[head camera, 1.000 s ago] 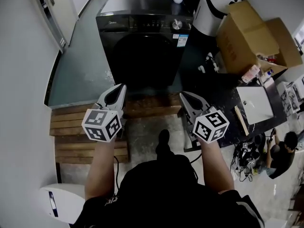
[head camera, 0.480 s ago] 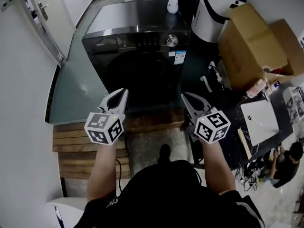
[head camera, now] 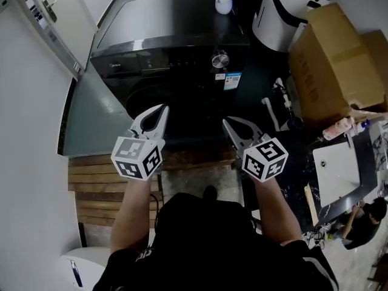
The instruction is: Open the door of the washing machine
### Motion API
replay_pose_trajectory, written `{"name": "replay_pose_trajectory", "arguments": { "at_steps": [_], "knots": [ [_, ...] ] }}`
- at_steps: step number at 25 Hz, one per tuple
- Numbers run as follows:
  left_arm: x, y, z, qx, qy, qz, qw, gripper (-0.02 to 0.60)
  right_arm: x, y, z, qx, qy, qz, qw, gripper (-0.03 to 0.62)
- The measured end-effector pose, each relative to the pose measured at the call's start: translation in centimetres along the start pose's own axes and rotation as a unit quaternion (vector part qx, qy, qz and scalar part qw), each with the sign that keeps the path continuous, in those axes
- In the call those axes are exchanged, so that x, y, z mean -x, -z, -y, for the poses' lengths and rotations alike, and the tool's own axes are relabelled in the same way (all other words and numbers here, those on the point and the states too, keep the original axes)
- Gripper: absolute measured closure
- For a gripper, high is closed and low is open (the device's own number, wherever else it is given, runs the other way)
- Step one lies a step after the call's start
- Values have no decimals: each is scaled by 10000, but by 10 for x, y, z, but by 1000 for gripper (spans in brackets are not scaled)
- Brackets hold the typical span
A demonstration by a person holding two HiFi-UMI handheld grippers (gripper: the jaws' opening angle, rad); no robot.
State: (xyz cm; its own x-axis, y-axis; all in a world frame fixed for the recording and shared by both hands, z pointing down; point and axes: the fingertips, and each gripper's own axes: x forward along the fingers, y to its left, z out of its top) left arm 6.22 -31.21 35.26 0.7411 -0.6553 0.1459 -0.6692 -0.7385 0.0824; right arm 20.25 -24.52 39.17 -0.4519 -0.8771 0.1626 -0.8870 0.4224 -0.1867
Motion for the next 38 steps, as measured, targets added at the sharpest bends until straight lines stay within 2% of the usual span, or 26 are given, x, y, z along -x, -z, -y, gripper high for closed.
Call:
{"name": "replay_pose_trajectory", "arguments": {
  "at_steps": [6, 12, 18, 21, 29, 38],
  "knots": [
    [-10, 2, -26, 143, 12, -22, 9999, 573, -30, 11, -14, 38, -124, -285, 9995, 600],
    [-10, 5, -52, 316, 223, 25, 9993, 574, -51, 13, -21, 108, 164, -529, 9984, 600],
    [-8, 31, -62, 587, 407, -121, 9974, 574, -53, 30, -28, 148, 478, -874, 9949, 599],
    [-11, 38, -62, 639, 485, -201, 9966, 574, -54, 38, -21, 79, 603, -1052, 9926, 597],
    [-35, 36, -57, 548, 593, -296, 9963, 574, -70, 28, 3, 215, 617, -1046, 9924, 583],
    [-60, 30, -59, 598, 360, -269, 9972, 574, -94, 17, 46, 379, 359, -1171, 9917, 533]
  ]
}}
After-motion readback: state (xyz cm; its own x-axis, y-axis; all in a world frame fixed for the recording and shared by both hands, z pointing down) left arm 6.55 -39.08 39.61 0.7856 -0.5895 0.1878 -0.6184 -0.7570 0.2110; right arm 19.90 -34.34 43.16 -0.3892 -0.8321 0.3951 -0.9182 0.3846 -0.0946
